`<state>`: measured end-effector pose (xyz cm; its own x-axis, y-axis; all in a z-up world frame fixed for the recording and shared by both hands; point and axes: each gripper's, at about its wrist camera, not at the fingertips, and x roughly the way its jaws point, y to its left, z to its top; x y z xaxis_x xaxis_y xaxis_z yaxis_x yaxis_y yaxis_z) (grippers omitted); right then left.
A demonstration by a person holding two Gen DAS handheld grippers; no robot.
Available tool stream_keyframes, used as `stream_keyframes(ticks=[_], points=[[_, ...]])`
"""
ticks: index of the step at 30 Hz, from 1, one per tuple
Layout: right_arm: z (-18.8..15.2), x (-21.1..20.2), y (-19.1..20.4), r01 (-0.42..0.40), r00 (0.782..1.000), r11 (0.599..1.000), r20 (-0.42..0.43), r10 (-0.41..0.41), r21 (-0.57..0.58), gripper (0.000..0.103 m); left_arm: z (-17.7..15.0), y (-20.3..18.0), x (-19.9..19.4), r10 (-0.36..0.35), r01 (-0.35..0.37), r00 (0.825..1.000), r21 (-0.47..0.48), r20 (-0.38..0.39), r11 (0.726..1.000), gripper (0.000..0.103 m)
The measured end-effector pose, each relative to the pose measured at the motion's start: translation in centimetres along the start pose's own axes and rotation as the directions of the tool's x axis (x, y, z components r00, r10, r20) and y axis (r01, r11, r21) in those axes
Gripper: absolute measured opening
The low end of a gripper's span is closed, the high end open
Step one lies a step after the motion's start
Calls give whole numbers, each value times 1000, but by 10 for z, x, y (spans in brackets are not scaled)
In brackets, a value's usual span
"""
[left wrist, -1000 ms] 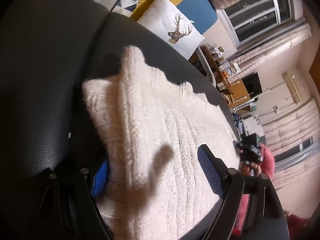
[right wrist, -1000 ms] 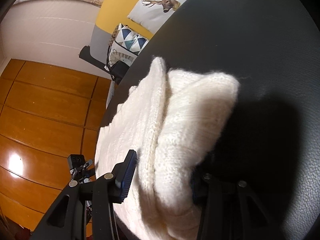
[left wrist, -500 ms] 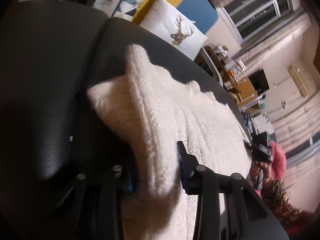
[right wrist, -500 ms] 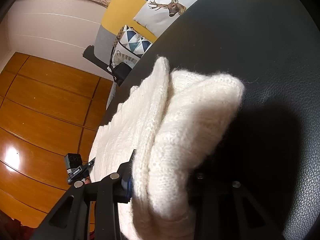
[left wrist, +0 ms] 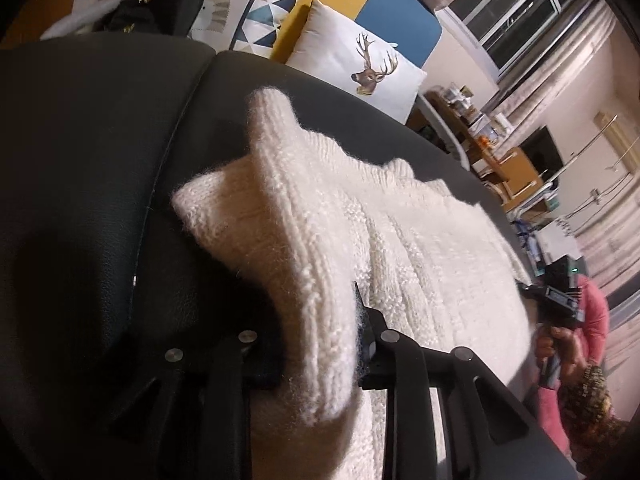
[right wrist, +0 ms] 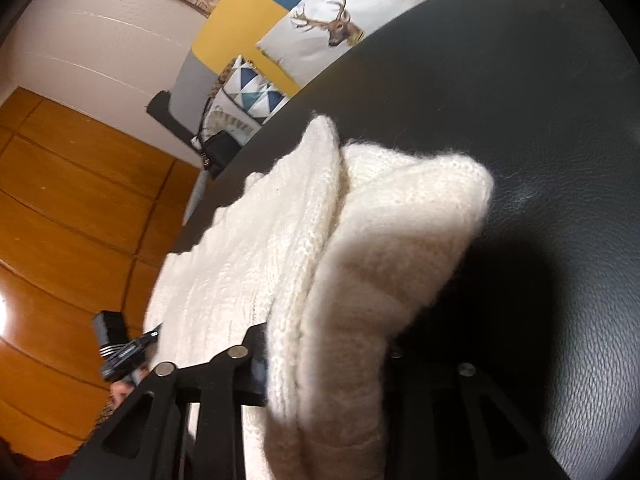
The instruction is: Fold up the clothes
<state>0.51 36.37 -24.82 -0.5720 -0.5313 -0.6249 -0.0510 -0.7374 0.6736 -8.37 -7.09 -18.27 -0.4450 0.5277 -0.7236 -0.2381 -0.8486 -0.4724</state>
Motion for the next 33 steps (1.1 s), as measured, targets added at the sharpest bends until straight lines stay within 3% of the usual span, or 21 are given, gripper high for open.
stream_keyframes(ticks=[3,6,10,14,18,21,26,33], points=[[-6,-3,16,109,993,992,46,-106,-57,23,-3,-2,-4,19,-19,1000,0,19,1000,24],[-13,-4,35,232,970,965,103,-220,-123,20,-7,-3,-10,28,-28,999,-11,40,1000,22],[-19,-8,55,300,947,942,165,-276,-152,20,-10,-2,-22,6,-3,998,-41,68,999,22],[-20,-19,67,210,966,968,181,-184,-137,20,-11,-7,-42,-60,68,991,-63,120,996,20],[-16,-26,74,-14,988,998,150,24,-69,20,-8,-21,-63,-128,135,978,-36,163,990,18],[-14,-28,87,-112,984,992,133,119,-58,19,-6,-33,-72,-165,170,970,-11,181,985,18],[-11,-27,125,-162,976,981,127,175,-102,19,0,-52,-89,-227,226,950,32,213,974,18],[3,-24,180,-265,954,953,100,281,-147,18,10,-67,-129,-264,245,924,99,277,964,18]])
